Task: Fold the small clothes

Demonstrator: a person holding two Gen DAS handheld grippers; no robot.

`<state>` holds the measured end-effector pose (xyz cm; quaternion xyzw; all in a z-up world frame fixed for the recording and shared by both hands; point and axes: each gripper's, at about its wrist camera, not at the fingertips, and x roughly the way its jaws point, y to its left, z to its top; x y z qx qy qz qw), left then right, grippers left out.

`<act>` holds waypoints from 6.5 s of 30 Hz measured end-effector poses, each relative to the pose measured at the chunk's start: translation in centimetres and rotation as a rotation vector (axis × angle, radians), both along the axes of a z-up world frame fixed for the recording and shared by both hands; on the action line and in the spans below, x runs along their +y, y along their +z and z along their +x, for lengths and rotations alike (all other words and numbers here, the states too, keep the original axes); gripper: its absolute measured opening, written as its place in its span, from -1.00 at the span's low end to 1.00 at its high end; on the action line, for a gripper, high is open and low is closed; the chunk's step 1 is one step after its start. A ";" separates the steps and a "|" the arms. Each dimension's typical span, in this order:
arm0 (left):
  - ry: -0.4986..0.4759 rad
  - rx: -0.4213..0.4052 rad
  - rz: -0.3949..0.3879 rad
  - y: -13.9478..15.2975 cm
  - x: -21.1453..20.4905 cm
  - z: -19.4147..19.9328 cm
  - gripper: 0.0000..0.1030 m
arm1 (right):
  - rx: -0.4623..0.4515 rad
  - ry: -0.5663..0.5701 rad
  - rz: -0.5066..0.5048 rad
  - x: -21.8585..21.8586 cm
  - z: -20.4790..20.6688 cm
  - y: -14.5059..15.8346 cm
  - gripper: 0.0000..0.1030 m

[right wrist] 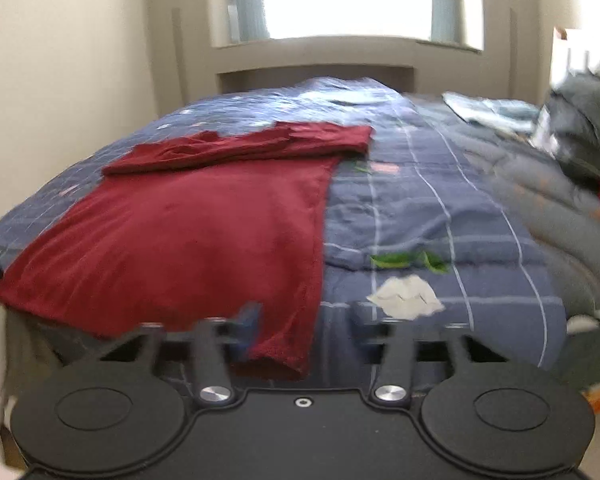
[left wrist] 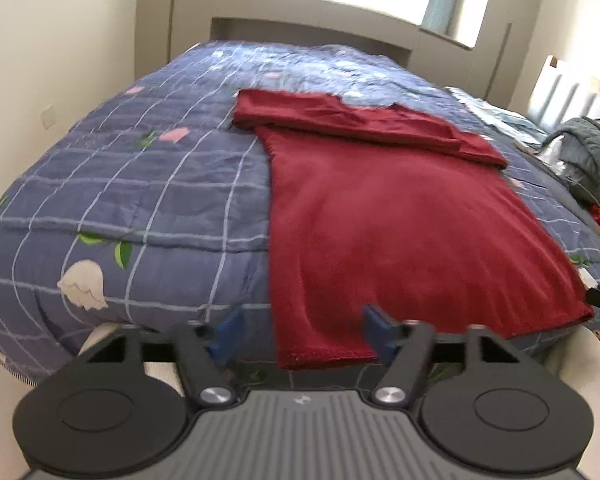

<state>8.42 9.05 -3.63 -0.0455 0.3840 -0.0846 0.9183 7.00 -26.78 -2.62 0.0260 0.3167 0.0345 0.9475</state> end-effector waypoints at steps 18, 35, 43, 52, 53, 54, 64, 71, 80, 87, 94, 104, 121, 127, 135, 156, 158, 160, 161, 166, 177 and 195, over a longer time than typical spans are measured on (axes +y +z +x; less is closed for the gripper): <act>-0.327 -0.109 0.199 -0.3 -10.4 -0.7 0.99 | -0.041 0.433 -0.637 8.6 0.1 -4.8 0.28; -0.460 -0.168 0.325 -2.7 -16.1 -1.4 0.99 | -0.147 0.374 -0.309 6.2 1.6 1.7 -0.79; -0.369 -0.179 0.442 -3.9 -16.9 -0.2 0.54 | -0.184 0.354 -0.243 5.8 1.5 4.4 -0.80; -0.319 -0.184 0.569 -3.3 -14.0 -0.6 -0.09 | -0.209 0.328 -0.250 5.4 0.9 4.9 -0.81; -0.299 -0.176 0.577 -3.1 -13.4 -0.4 -0.11 | -0.210 0.325 -0.249 5.4 0.8 4.9 -0.81; -0.284 -0.169 0.586 -2.9 -12.9 -0.3 -0.17 | -0.210 0.321 -0.248 5.3 0.8 5.0 -0.81; -0.295 -0.205 0.654 -2.0 -10.6 -1.0 -0.92 | -0.204 0.302 -0.303 5.8 0.4 4.3 -0.81; -0.350 -0.299 0.686 -0.7 -10.7 -4.3 -0.94 | -0.185 0.318 -0.436 6.9 -1.4 3.1 -0.88; -0.479 -0.263 0.666 1.6 -8.9 -10.4 -0.94 | -0.112 0.408 -0.482 7.2 -6.9 3.9 -0.88; -0.545 -0.102 0.544 6.0 -7.1 -14.4 -0.94 | 0.015 0.558 -0.407 7.7 -11.9 8.4 -0.88; -0.458 -0.051 0.362 9.3 -5.5 -9.7 -0.93 | 0.013 0.543 -0.291 6.1 -8.9 11.1 -0.88; -0.346 -0.182 0.316 13.8 -5.6 2.1 -0.92 | -0.113 0.508 -0.350 4.7 3.1 15.3 -0.84; -0.189 -0.107 0.201 7.7 -6.2 25.4 -0.92 | -0.160 0.347 -0.370 4.0 25.7 8.7 -0.91; -0.202 -0.019 0.189 3.8 -5.9 31.2 -0.91 | -0.113 0.355 -0.379 4.7 32.0 5.4 -0.91; -0.246 0.095 0.092 -0.4 -4.3 35.7 -0.50 | 0.002 0.346 -0.359 4.8 37.4 0.5 -0.89; -0.341 0.191 -0.055 3.1 3.1 38.4 0.79 | 0.093 0.327 -0.295 3.8 39.2 -2.1 -0.74; -0.295 0.173 -0.047 3.7 4.0 38.4 0.80 | 0.096 0.325 -0.296 3.8 39.3 -2.1 -0.72; -0.246 0.174 -0.086 3.8 5.2 38.4 0.81 | 0.099 0.323 -0.288 3.7 39.4 -2.1 -0.72; -0.212 0.184 -0.105 3.7 5.7 38.4 0.81 | 0.099 0.322 -0.282 3.6 39.4 -2.0 -0.71; -0.116 0.114 -0.119 2.7 5.1 36.5 0.94 | 0.039 0.274 -0.217 2.4 38.9 -0.9 0.30; 0.078 0.001 0.030 -3.5 -0.9 33.4 0.99 | -0.095 0.140 -0.431 2.2 36.2 -1.1 0.87; 0.079 -0.017 0.063 -4.7 -1.2 33.0 1.00 | -0.245 0.140 -0.261 -0.6 32.7 1.1 0.99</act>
